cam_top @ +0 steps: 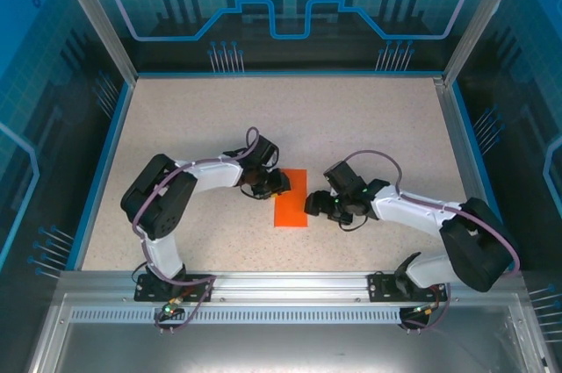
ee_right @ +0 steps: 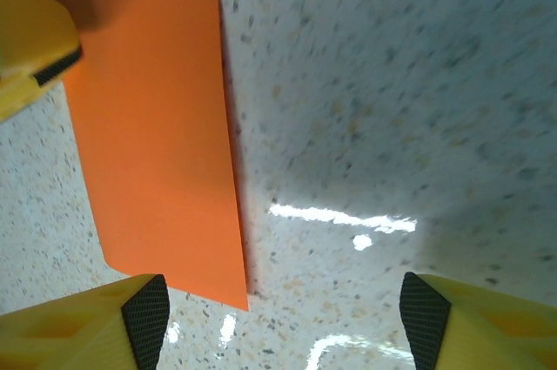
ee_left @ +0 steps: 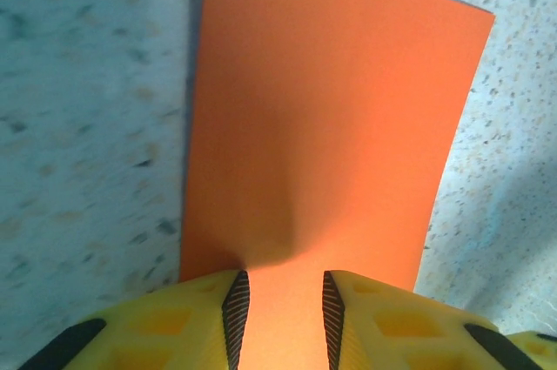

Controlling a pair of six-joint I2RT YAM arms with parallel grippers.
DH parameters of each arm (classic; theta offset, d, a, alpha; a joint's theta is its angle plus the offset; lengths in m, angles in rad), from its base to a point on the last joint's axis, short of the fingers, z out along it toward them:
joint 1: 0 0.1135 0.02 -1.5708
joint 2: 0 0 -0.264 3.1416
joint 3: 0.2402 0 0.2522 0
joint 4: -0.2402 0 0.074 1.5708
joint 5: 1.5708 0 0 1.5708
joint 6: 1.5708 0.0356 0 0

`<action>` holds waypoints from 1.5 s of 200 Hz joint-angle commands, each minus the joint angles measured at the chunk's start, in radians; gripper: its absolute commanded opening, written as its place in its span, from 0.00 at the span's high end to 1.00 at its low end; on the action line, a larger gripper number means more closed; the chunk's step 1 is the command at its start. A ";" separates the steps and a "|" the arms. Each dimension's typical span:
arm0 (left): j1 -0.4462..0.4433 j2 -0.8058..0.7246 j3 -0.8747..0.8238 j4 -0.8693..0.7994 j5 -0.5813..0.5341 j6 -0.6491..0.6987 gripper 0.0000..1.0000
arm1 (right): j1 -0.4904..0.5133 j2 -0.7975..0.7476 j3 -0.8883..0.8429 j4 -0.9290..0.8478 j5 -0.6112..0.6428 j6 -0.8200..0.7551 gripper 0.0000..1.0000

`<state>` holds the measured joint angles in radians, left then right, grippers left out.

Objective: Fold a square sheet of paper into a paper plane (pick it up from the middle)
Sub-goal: Third fold the triangle at the center of the table.

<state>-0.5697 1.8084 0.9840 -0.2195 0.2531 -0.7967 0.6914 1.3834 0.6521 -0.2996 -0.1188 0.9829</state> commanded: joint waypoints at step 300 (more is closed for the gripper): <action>0.003 -0.044 -0.080 -0.058 -0.062 -0.044 0.66 | 0.109 0.036 -0.041 0.296 -0.089 0.214 0.57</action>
<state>-0.5697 1.7687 0.9329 -0.1963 0.2226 -0.8398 0.8043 1.4494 0.6376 -0.0715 -0.2157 1.1748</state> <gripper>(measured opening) 0.338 0.427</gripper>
